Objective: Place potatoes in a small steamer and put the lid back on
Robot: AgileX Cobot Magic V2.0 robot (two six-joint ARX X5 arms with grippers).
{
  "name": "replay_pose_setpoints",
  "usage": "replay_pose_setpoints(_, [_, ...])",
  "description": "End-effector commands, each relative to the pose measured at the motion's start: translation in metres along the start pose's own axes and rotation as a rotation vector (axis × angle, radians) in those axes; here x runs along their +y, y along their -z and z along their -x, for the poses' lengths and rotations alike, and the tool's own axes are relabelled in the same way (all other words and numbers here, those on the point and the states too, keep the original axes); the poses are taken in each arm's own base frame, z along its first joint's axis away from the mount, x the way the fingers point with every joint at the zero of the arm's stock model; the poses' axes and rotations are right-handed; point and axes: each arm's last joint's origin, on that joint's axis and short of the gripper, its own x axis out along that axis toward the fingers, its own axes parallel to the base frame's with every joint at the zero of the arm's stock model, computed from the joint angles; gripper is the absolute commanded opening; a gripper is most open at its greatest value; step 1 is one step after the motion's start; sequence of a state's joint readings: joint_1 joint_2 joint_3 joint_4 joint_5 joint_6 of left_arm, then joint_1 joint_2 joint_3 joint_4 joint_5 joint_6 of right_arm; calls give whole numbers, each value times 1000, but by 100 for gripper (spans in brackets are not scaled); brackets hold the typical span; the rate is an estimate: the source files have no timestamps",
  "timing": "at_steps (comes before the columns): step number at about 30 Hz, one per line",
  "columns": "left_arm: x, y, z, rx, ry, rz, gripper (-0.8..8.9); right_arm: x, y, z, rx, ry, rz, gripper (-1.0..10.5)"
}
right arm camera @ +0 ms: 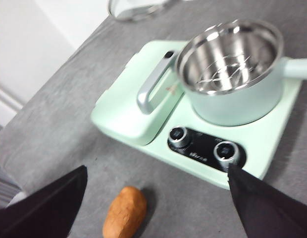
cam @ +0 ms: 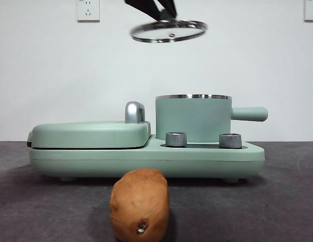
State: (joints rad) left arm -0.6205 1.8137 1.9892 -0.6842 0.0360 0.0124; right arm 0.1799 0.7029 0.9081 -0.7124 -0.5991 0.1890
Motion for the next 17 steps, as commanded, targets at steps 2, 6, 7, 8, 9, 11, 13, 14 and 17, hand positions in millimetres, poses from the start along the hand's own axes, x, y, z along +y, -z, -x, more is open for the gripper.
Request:
replay_pose_setpoints(2, [9,-12,30,-42,-21,-30,8,10,-4,-16,46,-12,-18,453])
replay_pose_setpoints(6, [23,-14,51,-52,-58,-10,8,23,0,-45,133,-19,-18,453])
replay_pose_setpoints(7, [27,-15,56,-55,-69,-5,8,28,2,-55,157,-19,-20,453])
replay_pose_setpoints(8, [32,-15,61,-59,-84,2,8,33,4,-66,184,-20,-21,453])
replay_pose_setpoints(9, [36,-15,65,-62,-94,8,8,38,7,-75,209,-18,-24,453])
replay_pose_setpoints(11, [45,-15,72,-60,-118,20,8,48,15,-97,271,12,-39,453])
replay_pose_setpoints(13, [53,-14,78,-55,-141,32,8,56,24,-117,332,51,-49,453])
replay_pose_setpoints(14, [57,-13,80,-51,-153,40,8,60,28,-127,359,83,-59,453])
replay_pose_setpoints(17, [69,-10,84,-36,-185,59,8,69,40,-154,435,142,-85,453])
